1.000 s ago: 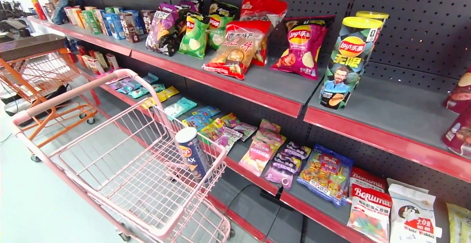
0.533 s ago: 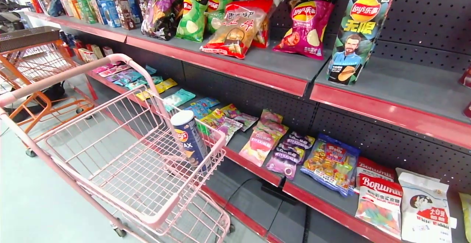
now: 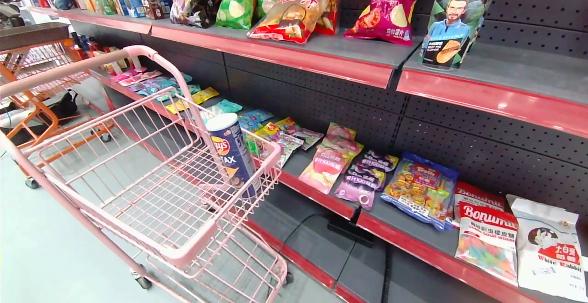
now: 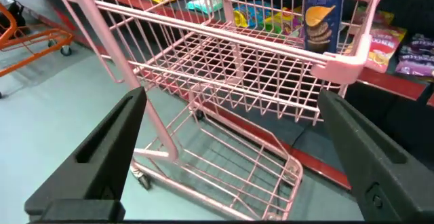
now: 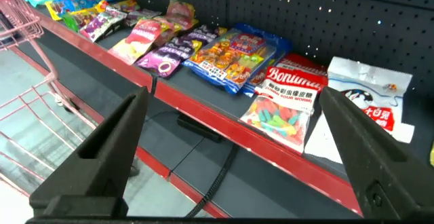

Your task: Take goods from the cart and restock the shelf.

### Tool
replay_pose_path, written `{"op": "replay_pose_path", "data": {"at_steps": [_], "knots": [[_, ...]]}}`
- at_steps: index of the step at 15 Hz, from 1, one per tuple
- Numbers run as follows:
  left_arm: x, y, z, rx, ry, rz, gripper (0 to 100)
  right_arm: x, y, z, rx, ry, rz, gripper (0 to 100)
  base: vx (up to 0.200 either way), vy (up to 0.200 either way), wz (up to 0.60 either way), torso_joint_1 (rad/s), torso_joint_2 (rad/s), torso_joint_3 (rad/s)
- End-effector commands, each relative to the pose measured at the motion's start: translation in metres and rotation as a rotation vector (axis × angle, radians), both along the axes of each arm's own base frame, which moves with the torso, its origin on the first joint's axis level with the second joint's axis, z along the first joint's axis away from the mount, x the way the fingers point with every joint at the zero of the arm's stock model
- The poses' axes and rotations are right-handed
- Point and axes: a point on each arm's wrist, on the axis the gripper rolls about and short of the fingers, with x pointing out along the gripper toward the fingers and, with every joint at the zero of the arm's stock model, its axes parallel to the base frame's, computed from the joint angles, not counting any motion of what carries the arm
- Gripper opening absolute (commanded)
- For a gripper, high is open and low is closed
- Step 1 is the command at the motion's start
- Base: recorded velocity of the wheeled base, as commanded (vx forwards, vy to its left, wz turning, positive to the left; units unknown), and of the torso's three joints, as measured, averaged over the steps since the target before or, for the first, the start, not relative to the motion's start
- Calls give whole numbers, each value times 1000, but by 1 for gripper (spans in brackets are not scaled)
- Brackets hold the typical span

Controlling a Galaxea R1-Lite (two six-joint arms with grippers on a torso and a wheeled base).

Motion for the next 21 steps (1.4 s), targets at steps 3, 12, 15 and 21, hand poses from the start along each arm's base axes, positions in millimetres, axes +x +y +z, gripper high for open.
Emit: {"op": "replay_pose_path", "data": {"at_steps": [3,12,15,21], "knots": [[-1,-1,48,10,-51,-102,100,0,0,0,0,1,1,100,0,0,0,-10,54,46],[250,-15,171,-102,141,-225,100,0,0,0,4,1,1,100,0,0,0,0,0,0],[279,-33,146,-111,248,-360,100,0,0,0,1,1,1,100,0,0,0,0,0,0],[321,-64,109,-105,367,-442,100,0,0,0,-2,1,1,100,0,0,0,0,0,0]]}}
